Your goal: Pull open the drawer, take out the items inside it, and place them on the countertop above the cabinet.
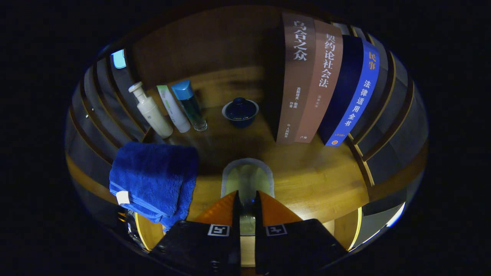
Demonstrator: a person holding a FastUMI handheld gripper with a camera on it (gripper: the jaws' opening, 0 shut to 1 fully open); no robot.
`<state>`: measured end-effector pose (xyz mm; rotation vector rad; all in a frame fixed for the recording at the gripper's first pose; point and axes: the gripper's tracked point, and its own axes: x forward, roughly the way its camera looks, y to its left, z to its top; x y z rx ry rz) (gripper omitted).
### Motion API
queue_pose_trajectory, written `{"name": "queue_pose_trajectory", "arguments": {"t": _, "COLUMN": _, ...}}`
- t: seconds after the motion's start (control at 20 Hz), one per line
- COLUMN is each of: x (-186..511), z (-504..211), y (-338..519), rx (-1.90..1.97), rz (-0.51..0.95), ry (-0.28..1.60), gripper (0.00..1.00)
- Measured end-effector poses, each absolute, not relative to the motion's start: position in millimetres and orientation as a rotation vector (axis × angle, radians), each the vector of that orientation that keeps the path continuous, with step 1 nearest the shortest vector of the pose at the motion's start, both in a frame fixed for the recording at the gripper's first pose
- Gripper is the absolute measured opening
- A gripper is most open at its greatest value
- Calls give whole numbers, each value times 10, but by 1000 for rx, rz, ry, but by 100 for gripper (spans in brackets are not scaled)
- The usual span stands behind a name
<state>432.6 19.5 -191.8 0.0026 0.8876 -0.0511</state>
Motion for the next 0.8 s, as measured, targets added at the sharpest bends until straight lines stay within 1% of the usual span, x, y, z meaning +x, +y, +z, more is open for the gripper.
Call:
{"name": "queue_pose_trajectory", "arguments": {"t": 0.2, "x": 4328, "z": -1864, "y": 214, "rx": 18, "rz": -53, "ry": 879, "gripper": 26}}
{"name": "queue_pose_trajectory", "arguments": {"t": 0.3, "x": 4309, "z": -1847, "y": 247, "rx": 15, "rz": -50, "ry": 868, "gripper": 35}}
{"name": "queue_pose_trajectory", "arguments": {"t": 0.55, "x": 4218, "z": -1771, "y": 287, "rx": 26, "rz": -38, "ry": 831, "gripper": 100}}
{"name": "queue_pose_trajectory", "arguments": {"t": 0.8, "x": 3990, "z": -1491, "y": 281, "rx": 8, "rz": -40, "ry": 719, "gripper": 100}}
